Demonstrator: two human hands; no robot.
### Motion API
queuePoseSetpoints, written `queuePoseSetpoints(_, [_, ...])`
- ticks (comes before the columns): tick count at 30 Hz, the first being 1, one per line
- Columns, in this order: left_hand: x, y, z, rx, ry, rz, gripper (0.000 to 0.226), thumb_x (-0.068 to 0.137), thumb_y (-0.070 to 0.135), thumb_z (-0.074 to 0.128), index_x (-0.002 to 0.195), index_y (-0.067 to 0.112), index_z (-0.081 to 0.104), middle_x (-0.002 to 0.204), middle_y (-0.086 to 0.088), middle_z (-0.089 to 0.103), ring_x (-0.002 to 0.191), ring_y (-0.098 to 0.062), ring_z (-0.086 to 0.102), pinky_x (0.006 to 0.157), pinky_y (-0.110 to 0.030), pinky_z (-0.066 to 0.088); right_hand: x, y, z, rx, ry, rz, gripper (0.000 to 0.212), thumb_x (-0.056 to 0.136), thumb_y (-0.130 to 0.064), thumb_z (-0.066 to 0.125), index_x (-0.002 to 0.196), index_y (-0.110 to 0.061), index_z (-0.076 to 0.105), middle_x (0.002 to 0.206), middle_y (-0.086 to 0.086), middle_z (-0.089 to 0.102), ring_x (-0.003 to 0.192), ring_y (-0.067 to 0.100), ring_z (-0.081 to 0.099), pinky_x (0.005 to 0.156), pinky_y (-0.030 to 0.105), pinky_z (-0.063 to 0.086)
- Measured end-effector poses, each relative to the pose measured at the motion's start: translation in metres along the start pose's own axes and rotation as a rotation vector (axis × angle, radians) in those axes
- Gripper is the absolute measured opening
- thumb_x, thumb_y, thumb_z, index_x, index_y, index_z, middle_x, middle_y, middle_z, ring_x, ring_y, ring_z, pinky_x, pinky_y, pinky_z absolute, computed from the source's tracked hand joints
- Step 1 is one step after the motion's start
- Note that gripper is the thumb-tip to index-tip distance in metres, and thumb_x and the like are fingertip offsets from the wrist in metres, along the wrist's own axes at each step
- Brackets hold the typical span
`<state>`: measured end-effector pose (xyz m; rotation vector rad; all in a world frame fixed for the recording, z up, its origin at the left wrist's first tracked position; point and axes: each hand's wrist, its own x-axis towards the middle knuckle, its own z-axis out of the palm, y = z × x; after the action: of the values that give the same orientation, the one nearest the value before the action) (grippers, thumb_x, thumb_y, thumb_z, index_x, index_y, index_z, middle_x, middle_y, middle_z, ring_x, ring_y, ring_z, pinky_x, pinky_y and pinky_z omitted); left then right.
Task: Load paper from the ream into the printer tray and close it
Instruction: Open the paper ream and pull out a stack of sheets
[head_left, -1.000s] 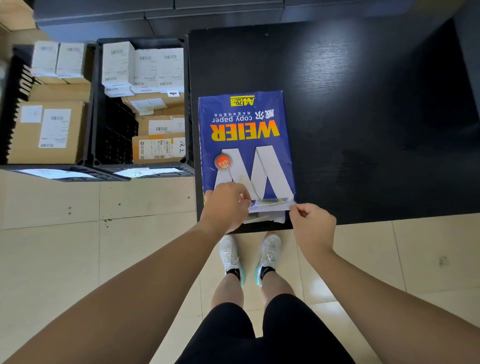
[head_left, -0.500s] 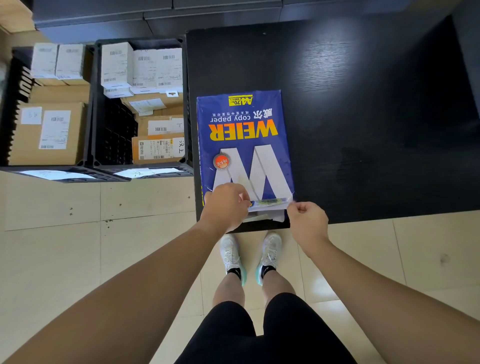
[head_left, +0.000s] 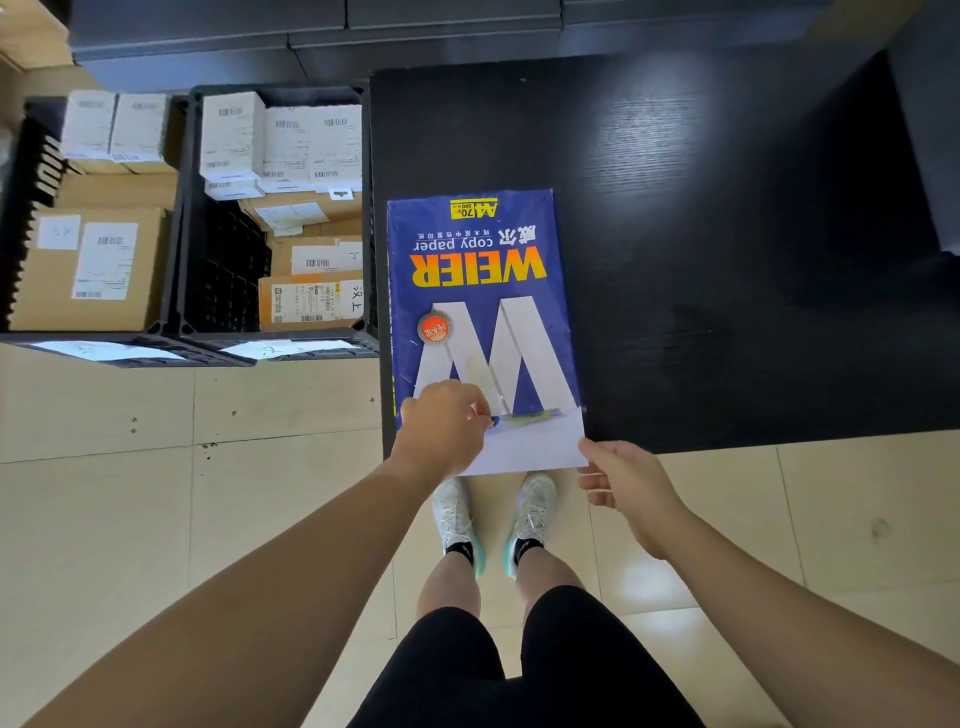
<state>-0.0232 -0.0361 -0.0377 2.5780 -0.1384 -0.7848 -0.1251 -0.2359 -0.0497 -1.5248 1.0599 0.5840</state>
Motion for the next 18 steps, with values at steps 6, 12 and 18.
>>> queuePoseSetpoints(6, [-0.012,-0.005,0.009,0.014,0.041,0.015,0.019,0.093,0.027,0.058,0.103,0.029,0.075,0.104,0.005,0.067,0.105,-0.019,0.056,0.087,-0.042,0.04,0.005,-0.006,0.009,-0.077,-0.028,-0.093,0.012,0.091,-0.025,0.066,0.084,-0.018,0.072,0.087,0.01,0.076,0.071,0.017,0.067,0.08,0.038,0.06])
queuePoseSetpoints(12, [-0.059,-0.027,0.024,-0.141,0.289,-0.095,0.04,0.086,0.023,0.071,0.125,0.023,0.063,0.12,0.003,0.062,0.113,-0.023,0.055,0.097,-0.041,0.04,-0.004,0.015,-0.004,-0.166,-0.081,-0.069,0.014,0.091,-0.026,0.064,0.088,-0.014,0.072,0.084,0.007,0.076,0.073,0.019,0.07,0.084,0.042,0.061])
queuePoseSetpoints(18, [-0.081,-0.044,0.033,-0.743,0.281,-0.689,0.058,0.082,0.034,0.077,0.124,0.012,0.044,0.107,-0.004,0.055,0.097,-0.026,0.057,0.078,-0.038,0.049,0.006,0.011,-0.007,0.003,-0.2,-0.013,0.02,0.093,-0.028,0.065,0.101,-0.011,0.072,0.101,0.004,0.078,0.095,0.022,0.073,0.083,0.036,0.059])
